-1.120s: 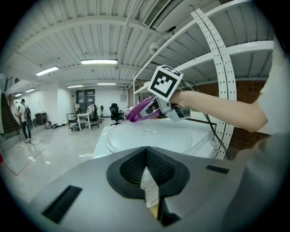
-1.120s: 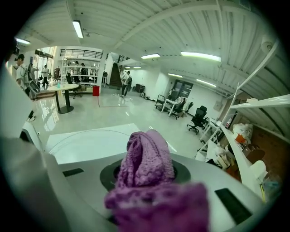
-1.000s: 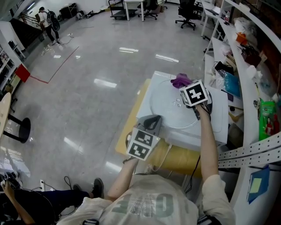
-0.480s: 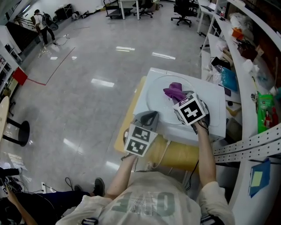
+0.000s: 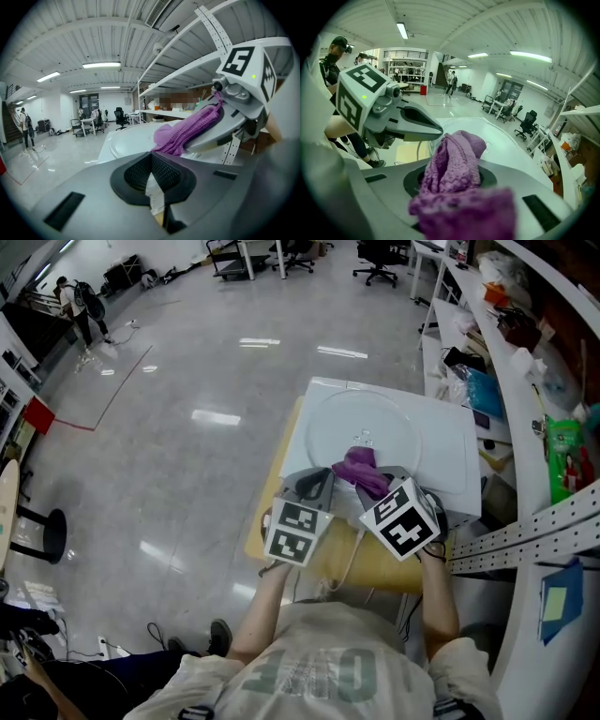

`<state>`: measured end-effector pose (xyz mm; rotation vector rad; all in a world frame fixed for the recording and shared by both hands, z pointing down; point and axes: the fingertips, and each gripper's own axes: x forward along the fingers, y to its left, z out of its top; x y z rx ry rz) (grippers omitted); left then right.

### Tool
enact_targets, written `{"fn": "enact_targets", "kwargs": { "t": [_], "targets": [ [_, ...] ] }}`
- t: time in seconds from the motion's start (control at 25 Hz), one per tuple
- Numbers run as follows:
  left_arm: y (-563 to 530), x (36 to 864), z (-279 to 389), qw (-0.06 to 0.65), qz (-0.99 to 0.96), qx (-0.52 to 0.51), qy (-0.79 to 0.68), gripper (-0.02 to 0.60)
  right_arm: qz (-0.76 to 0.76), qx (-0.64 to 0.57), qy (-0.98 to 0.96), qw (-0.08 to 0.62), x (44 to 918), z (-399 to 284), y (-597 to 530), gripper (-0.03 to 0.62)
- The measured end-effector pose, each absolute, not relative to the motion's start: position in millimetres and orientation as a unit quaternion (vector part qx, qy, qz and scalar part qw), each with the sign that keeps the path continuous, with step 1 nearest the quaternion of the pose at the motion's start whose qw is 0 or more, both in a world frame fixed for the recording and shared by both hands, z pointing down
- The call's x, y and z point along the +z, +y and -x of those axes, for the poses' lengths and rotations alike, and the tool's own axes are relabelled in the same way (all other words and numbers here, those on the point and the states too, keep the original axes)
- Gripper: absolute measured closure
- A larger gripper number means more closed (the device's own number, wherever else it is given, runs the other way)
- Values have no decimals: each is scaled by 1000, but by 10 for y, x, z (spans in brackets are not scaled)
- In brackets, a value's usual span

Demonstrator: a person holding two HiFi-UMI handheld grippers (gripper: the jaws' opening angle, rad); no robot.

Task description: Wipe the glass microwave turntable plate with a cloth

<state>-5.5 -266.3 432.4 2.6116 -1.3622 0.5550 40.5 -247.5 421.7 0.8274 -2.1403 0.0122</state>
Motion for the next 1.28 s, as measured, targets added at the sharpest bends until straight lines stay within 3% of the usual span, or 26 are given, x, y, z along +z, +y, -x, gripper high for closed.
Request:
{"fn": "enact_targets", "kwargs": {
  "t": [0.48, 0.88, 1.28],
  "targets": [
    [-2673, 4327, 41, 71, -868, 189, -453, 581, -328, -5, -849, 414, 4169, -412, -2331, 537],
    [-2660, 4338, 29, 73, -873, 187, -444, 581, -453, -7, -818, 354, 3595, -973, -3514, 537],
    [-2655, 4350, 26, 74, -878, 182, -437, 581, -494, 63, -783, 373, 4063, -1192, -4185, 537]
  ]
}}
